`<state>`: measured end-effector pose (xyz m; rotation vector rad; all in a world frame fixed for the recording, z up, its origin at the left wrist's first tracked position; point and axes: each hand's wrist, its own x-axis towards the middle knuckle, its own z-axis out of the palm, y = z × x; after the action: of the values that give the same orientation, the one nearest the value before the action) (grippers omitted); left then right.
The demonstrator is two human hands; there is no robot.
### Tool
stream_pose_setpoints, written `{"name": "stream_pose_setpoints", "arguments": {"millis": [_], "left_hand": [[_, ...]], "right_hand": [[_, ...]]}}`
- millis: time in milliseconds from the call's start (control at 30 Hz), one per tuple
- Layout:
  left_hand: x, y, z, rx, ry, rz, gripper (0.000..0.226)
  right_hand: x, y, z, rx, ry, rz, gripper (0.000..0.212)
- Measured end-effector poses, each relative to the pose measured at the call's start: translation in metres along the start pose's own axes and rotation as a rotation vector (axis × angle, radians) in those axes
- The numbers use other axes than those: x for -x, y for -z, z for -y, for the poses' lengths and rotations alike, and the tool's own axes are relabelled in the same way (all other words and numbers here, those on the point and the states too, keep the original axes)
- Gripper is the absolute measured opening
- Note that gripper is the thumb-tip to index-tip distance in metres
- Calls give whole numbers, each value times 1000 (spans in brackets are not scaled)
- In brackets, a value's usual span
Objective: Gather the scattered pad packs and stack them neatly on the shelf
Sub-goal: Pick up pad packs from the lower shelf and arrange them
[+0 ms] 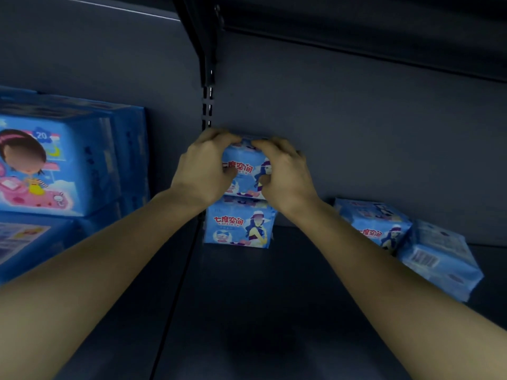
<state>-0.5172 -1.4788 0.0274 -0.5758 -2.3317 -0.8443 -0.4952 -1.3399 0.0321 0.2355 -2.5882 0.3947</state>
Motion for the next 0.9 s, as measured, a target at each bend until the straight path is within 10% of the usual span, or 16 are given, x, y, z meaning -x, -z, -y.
{"name": "stream_pose_setpoints", "arguments": {"millis": [900], "left_hand": [[4,-12,7,19,-5,90,50]], "right_hand": [[4,-10,-6,26,-28,46,62]]}}
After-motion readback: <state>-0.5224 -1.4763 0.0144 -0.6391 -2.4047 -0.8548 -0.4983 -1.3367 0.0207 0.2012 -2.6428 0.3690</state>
